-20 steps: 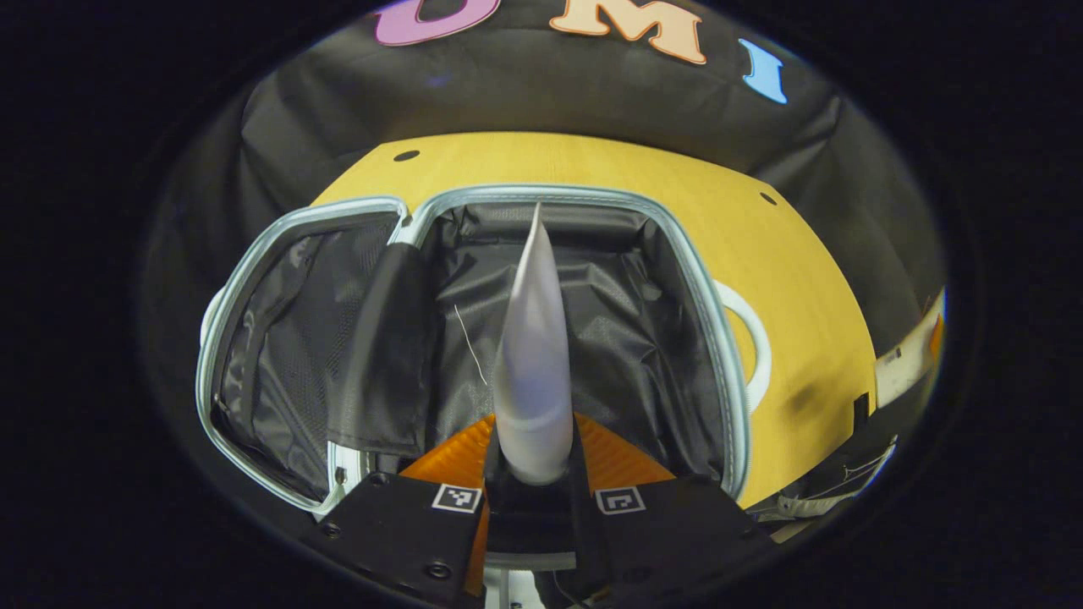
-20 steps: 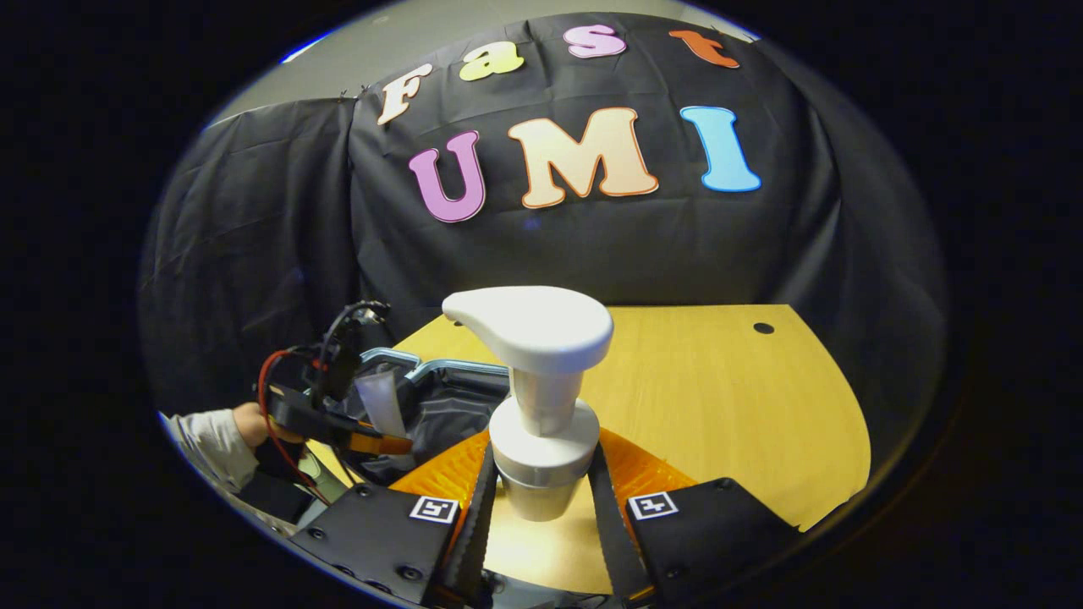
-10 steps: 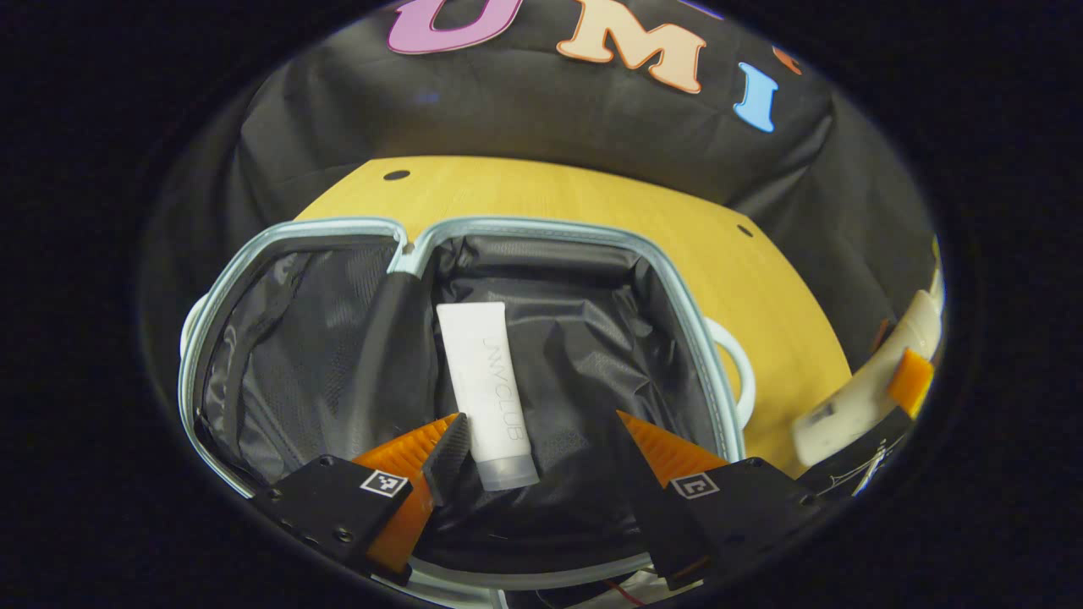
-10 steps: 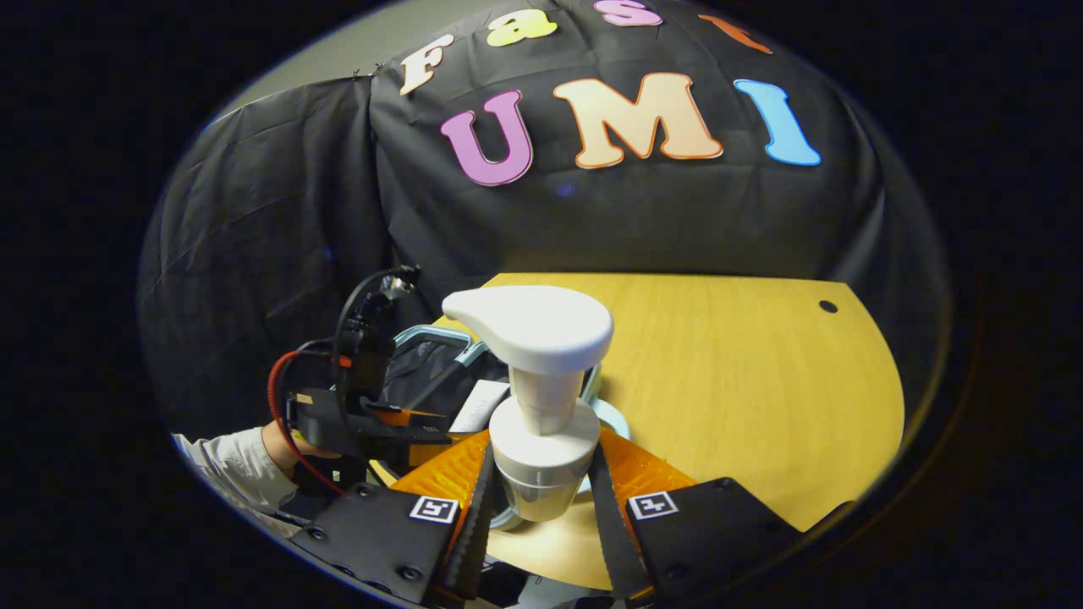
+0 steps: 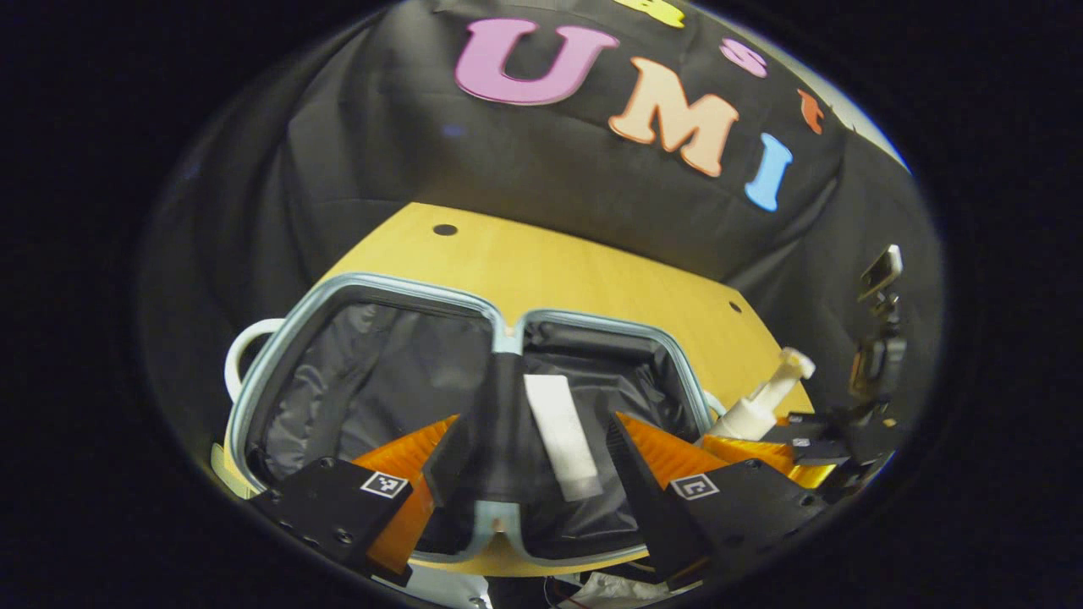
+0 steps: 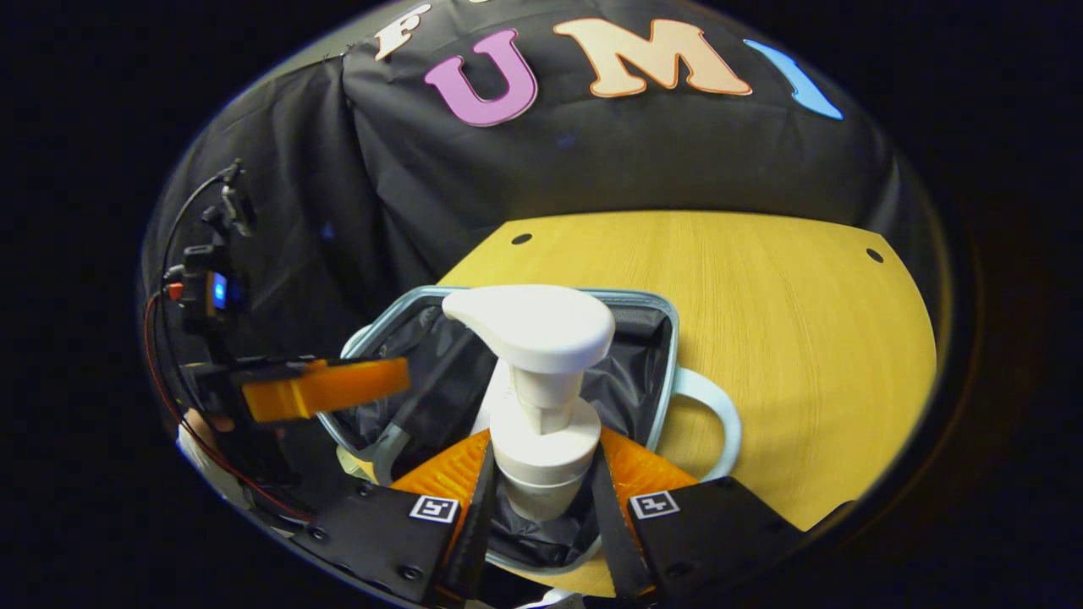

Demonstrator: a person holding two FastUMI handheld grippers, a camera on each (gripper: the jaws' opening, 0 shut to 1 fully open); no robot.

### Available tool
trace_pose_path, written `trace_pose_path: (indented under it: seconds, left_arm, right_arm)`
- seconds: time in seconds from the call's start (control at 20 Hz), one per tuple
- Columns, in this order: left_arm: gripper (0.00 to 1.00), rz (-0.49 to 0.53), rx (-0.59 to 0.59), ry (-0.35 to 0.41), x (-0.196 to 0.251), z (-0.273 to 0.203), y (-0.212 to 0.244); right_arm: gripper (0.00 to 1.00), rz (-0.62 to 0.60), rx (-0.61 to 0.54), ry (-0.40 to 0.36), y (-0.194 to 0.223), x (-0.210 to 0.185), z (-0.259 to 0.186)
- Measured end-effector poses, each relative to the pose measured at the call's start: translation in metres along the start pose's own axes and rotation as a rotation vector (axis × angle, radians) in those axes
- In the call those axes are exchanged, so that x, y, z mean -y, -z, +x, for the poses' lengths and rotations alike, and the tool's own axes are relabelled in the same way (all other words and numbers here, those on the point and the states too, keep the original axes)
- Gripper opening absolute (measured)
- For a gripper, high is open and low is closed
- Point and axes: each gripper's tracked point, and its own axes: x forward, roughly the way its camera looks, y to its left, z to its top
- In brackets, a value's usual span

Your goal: First open the suitcase, pack the skin care products into it, and then close the suitcase.

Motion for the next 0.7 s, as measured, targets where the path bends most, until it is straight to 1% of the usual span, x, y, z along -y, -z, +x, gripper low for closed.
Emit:
trace_pose_path:
  seconds: [0.1, 0.15, 0.2, 0.3, 0.35, 0.4, 0.45, 0.5, 0.55, 0.6, 0.65, 0.7]
  left_arm:
    - [0.96, -0.005, 0.01, -0.051, -0.034, -0.011, -0.006]
    - [0.96, -0.007, 0.012, -0.073, -0.052, -0.016, -0.008]
    - [0.96, -0.014, 0.012, -0.097, -0.069, -0.021, -0.008]
    - [0.96, -0.036, 0.019, -0.133, -0.1, -0.032, -0.013]
    - [0.96, -0.048, 0.017, -0.15, -0.113, -0.037, -0.015]
    - [0.96, -0.051, 0.023, -0.167, -0.126, -0.041, -0.017]
    - [0.96, -0.051, 0.022, -0.185, -0.14, -0.044, -0.019]
    - [0.96, -0.049, 0.021, -0.202, -0.154, -0.046, -0.021]
    - [0.96, -0.051, 0.019, -0.216, -0.166, -0.047, -0.024]
    - [0.96, -0.053, 0.019, -0.226, -0.177, -0.048, -0.027]
    - [0.96, -0.059, 0.018, -0.235, -0.188, -0.049, -0.031]
    - [0.96, -0.061, 0.016, -0.244, -0.198, -0.044, -0.032]
  right_arm:
    - [0.59, 0.019, -0.037, 0.026, 0.009, 0.002, 0.013]
    - [0.57, 0.024, -0.045, 0.042, 0.01, 0.003, 0.018]
    - [0.6, 0.037, -0.037, 0.045, 0.009, 0.002, 0.02]
    - [0.58, 0.044, -0.027, 0.08, 0.005, 0.004, 0.025]
    - [0.63, 0.047, -0.014, 0.097, 0.002, 0.007, 0.027]
    - [0.64, 0.058, 0.006, 0.099, -0.006, 0.006, 0.023]
    - [0.6, 0.074, 0.024, 0.096, -0.01, 0.003, 0.024]
    - [0.68, 0.086, 0.044, 0.099, -0.017, 0.002, 0.024]
    - [0.68, 0.094, 0.066, 0.093, -0.022, -0.002, 0.023]
    - [0.78, 0.094, 0.086, 0.103, -0.03, -0.002, 0.017]
    - [0.84, 0.091, 0.109, 0.105, -0.037, -0.003, 0.015]
    - [0.92, 0.088, 0.13, 0.108, -0.044, -0.004, 0.01]
